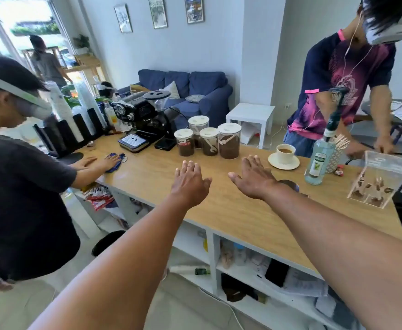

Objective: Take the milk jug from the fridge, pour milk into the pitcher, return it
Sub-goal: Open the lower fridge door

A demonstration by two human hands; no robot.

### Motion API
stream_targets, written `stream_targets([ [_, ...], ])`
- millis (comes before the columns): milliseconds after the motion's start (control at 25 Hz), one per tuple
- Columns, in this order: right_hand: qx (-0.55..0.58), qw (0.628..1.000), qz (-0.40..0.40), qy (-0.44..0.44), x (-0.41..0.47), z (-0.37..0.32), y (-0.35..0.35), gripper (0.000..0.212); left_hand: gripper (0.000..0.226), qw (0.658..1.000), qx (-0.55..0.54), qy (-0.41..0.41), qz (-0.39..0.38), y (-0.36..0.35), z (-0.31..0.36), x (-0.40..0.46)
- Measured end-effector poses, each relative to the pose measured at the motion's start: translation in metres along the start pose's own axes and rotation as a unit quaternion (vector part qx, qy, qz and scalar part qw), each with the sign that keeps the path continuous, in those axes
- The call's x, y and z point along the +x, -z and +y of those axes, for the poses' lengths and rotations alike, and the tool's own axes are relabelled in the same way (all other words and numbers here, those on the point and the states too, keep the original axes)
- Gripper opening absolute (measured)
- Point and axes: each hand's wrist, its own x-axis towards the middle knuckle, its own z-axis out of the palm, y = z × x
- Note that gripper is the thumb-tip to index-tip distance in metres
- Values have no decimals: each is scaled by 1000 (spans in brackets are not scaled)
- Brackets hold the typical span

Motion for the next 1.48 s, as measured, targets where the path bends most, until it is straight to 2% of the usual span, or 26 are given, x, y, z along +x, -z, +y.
stream_targets([
  [120, -10, 999, -17, 37, 1, -41, -17, 83, 73, 999, 0, 41, -2, 7, -42, -20],
  [400, -38, 981, -59, 180, -13, -193, -73, 83, 72, 983, 9, 181, 19, 41, -177, -109],
  [600, -33, 953, -92, 287, -35, -300, -107, 83, 72, 950, 37, 304, 55, 71, -251, -186],
  [760, -43, 900, -101, 422, -67, -387, -133, 83, 72, 895, 30, 436, 89, 94, -300, -265],
  [920, -52, 843, -143, 516, -105, -443, -153, 83, 73, 832, 26, 543, 109, 106, -318, -343],
  [1240, -57, 693, -210, 688, -251, -521, -205, 83, 71, 674, 33, 720, 159, 95, -291, -528],
  [1400, -54, 617, -221, 753, -343, -551, -224, 83, 67, 600, 39, 777, 186, 93, -274, -618],
  [1480, -57, 594, -216, 773, -383, -565, -233, 84, 69, 571, 42, 797, 192, 95, -265, -656],
])
